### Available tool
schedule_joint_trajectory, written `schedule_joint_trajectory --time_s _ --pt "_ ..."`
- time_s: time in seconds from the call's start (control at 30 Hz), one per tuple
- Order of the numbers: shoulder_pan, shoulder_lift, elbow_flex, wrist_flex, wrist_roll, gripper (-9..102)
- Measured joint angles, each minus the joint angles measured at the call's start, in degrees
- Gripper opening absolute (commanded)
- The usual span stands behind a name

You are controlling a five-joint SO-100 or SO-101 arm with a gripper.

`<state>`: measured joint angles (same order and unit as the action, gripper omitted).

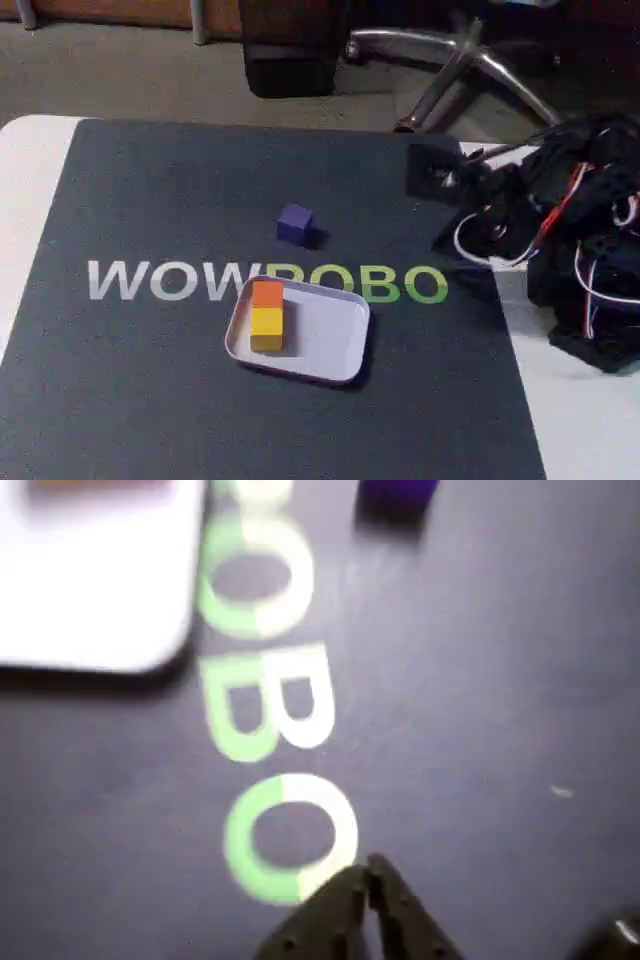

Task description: Move blocks one by one until all three blocks are in the tray.

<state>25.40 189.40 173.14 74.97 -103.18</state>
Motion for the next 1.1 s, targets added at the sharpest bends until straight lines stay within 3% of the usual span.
schedule_joint_trajectory --time_s 0.23,0.37,0.53,0.63,0.8,1.1 --pt "-12.57 -9.14 -26.28 15.38 13.62 -8" --pt "-19.16 -29.00 -45.62 18.46 25.66 -8" --pt "-19.16 -60.21 -70.66 18.63 41.92 -8" --pt "-15.64 -72.33 -79.01 16.87 45.70 -8" --pt "-8.96 -79.54 -79.45 7.82 46.67 -8" --pt "-2.11 -89.82 -79.10 -0.70 39.90 -7"
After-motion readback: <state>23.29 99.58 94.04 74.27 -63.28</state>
